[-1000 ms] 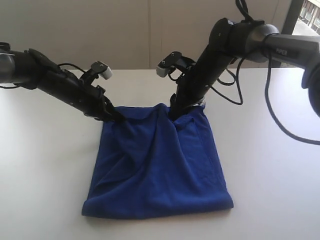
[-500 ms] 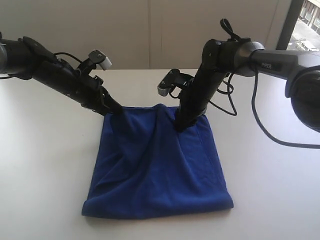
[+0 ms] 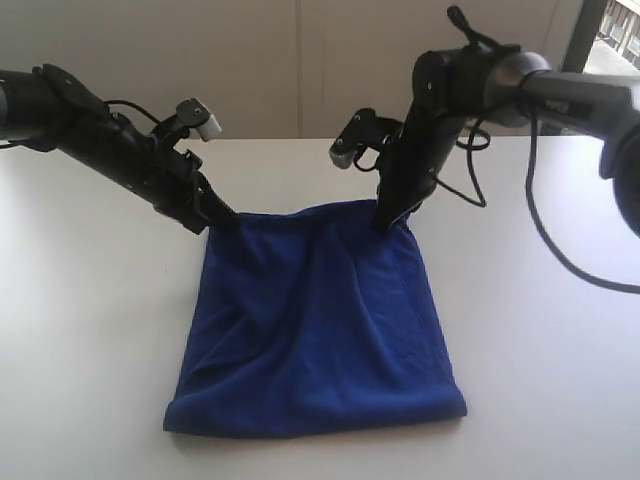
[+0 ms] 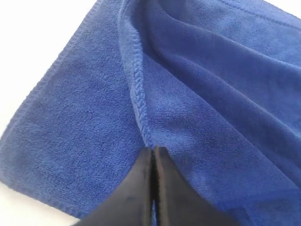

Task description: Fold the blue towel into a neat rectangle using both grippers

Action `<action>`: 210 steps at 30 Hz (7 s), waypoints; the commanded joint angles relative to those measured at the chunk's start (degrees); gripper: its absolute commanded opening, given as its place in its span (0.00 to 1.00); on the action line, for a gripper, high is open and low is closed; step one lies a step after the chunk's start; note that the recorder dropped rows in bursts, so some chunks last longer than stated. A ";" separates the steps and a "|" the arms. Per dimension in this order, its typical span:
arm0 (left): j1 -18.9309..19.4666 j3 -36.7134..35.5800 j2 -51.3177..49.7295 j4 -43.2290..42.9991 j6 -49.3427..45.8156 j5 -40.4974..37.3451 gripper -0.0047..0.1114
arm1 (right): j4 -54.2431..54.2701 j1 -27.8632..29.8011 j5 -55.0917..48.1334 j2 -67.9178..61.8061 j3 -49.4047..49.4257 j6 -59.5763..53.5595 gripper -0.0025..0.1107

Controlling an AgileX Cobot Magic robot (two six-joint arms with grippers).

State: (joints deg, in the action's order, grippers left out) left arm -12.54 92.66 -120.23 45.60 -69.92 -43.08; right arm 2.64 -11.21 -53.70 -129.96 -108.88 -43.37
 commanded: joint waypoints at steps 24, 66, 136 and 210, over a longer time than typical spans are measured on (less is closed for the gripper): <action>-0.20 0.14 16.34 -10.15 7.19 -10.60 0.04 | -2.10 0.13 -7.49 18.23 0.35 1.57 0.02; -0.20 -1.33 30.11 -19.97 21.69 -26.88 0.04 | -2.64 -4.29 -4.40 34.40 18.93 7.96 0.02; -9.41 -19.65 61.28 -19.95 30.14 -26.88 0.04 | 7.80 -4.37 -16.27 75.77 40.36 15.40 0.02; -9.29 -31.98 29.45 -33.12 18.57 45.33 0.04 | -33.58 -4.05 22.94 32.12 38.99 39.49 0.02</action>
State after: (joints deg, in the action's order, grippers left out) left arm -22.97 61.16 -90.52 13.60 -51.27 1.23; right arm -28.20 -16.58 -28.87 -96.62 -69.51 -4.91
